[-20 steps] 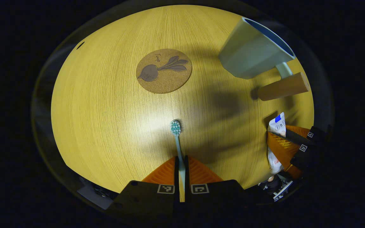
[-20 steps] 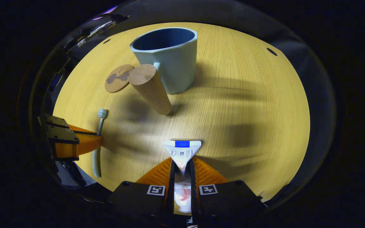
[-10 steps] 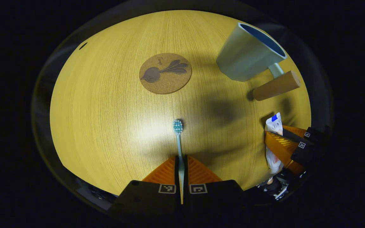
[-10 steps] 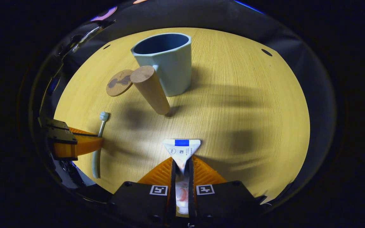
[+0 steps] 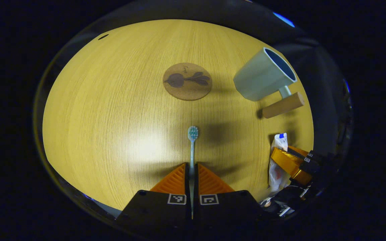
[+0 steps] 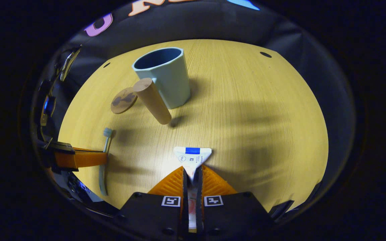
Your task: Put the toothbrush and toothpaste on the desktop into the cup, then pick up the cup and place it on the coaster on the desktop.
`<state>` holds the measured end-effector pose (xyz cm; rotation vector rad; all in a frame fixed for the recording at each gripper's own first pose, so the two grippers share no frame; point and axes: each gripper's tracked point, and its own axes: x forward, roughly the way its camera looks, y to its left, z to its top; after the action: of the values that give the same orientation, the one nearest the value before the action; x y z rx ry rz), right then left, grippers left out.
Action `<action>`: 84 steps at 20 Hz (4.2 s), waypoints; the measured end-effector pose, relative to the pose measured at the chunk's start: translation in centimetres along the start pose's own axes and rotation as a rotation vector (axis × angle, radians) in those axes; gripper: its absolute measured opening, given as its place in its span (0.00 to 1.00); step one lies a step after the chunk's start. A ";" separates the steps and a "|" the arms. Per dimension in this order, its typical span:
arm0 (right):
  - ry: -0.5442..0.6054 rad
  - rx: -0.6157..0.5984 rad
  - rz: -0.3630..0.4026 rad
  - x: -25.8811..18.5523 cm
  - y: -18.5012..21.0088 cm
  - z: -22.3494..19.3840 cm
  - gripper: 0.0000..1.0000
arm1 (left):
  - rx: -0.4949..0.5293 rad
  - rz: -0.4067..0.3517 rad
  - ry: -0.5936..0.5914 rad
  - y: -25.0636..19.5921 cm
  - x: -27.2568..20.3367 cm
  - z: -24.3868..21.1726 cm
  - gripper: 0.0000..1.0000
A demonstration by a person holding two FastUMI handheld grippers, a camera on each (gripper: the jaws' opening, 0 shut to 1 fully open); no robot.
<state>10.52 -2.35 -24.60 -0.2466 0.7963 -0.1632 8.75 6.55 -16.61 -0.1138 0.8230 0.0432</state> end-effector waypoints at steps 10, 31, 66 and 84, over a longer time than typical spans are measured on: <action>-0.295 0.129 -0.054 -2.9 -0.9 4.9 0.10 | -0.021 -0.041 -0.183 0.6 -5.0 3.9 0.00; -0.786 0.182 0.144 -10.6 3.0 25.0 0.09 | -0.007 -0.171 -0.573 1.3 -11.6 13.8 0.00; -0.921 0.282 0.113 -3.4 3.8 20.0 0.11 | 0.261 -0.487 -0.955 -14.7 -10.1 24.9 0.00; -0.988 0.380 0.090 -7.1 0.2 18.7 0.95 | 0.309 -0.488 -0.901 -14.5 -7.8 22.8 0.00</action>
<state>19.21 2.45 -7.21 0.0827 -0.2113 -0.0856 21.29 -5.17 5.70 0.0063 -0.1183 -0.4642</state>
